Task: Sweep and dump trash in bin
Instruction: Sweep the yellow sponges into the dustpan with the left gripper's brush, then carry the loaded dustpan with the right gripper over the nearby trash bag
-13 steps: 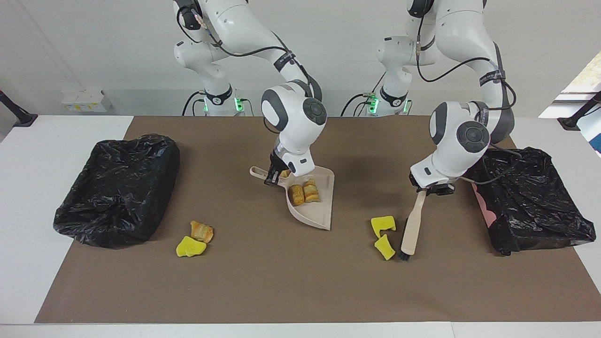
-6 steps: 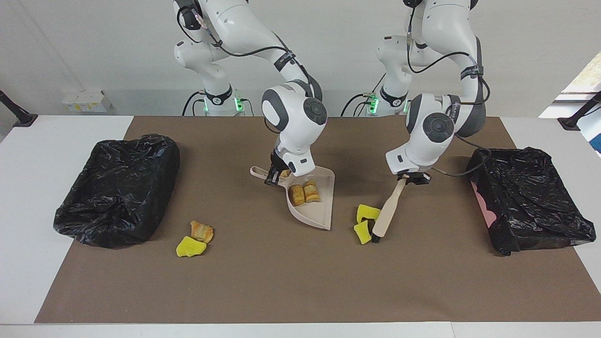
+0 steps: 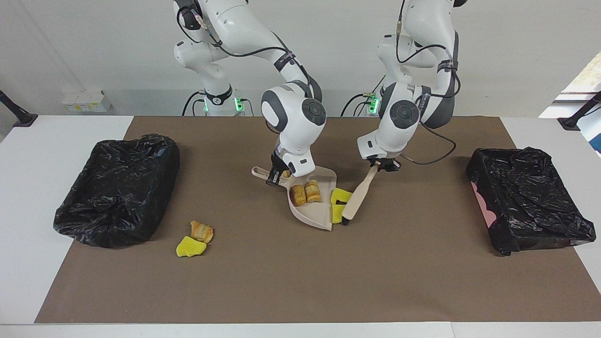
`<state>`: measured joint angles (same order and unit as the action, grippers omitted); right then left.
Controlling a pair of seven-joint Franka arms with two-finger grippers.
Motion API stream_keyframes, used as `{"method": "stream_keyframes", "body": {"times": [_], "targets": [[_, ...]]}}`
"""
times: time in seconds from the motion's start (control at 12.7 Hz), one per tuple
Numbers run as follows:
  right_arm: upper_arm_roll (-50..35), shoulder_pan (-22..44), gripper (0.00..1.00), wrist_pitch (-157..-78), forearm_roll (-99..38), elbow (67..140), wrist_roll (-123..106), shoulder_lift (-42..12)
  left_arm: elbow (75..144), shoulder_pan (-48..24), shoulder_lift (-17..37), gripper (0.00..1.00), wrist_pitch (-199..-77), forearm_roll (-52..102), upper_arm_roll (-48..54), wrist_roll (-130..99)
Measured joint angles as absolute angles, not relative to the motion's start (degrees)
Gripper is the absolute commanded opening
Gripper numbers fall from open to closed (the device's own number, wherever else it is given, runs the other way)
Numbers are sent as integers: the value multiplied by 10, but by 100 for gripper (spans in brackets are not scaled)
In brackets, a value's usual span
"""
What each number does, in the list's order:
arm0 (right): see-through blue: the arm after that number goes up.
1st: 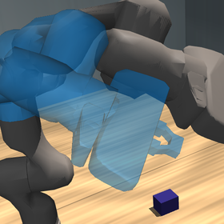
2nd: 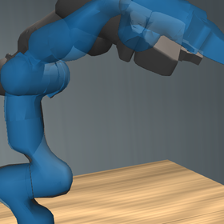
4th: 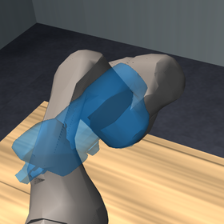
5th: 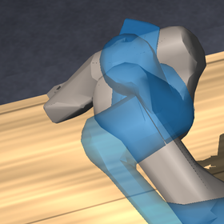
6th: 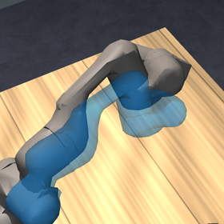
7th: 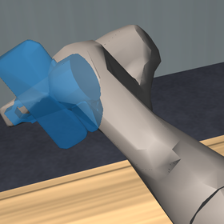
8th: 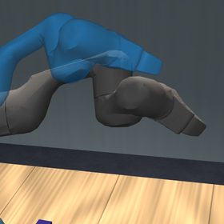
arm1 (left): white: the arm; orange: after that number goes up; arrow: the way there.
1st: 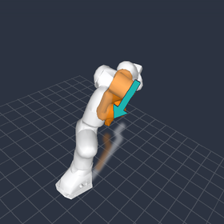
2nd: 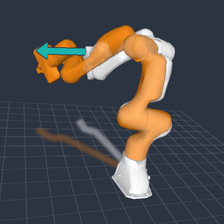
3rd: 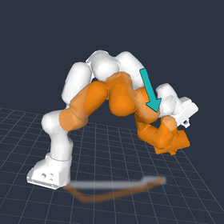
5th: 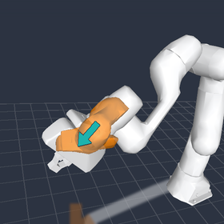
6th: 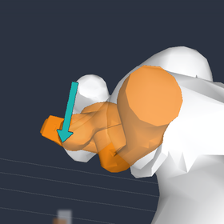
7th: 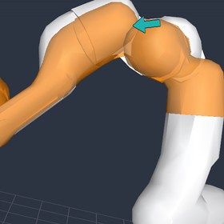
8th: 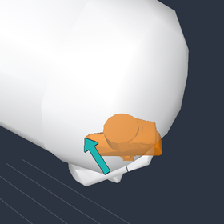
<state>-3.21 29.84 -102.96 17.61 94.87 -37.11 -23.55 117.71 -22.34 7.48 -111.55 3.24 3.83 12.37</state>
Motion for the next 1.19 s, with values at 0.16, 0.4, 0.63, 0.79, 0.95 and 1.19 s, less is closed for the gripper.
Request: {"method": "stream_keyframes", "body": {"times": [0.16, 0.4, 0.63, 0.79, 0.95, 1.19], "targets": [[-32, 296, 0, -1038, 170, 954, -371, -235, 1177, -254, 72, 0, -1117, 55, 38, 61], [-31, 293, 0, -1053, 136, 957, -365, -236, 1177, -283, 67, 0, -1126, 104, 39, -18], [-31, 293, 0, -1079, 127, 960, -362, -238, 1171, -284, 67, 0, -1130, 124, 39, -69], [-31, 291, 0, -1086, 126, 960, -362, -239, 1167, -284, 67, 0, -1130, 124, 37, -91], [-31, 287, 0, -1106, 126, 959, -361, -238, 1157, -282, 64, 0, -1130, 124, 30, -135], [-31, 276, 0, -1113, 126, 948, -361, -236, 1155, -280, 53, 0, -1122, 108, 25, -212]]}}
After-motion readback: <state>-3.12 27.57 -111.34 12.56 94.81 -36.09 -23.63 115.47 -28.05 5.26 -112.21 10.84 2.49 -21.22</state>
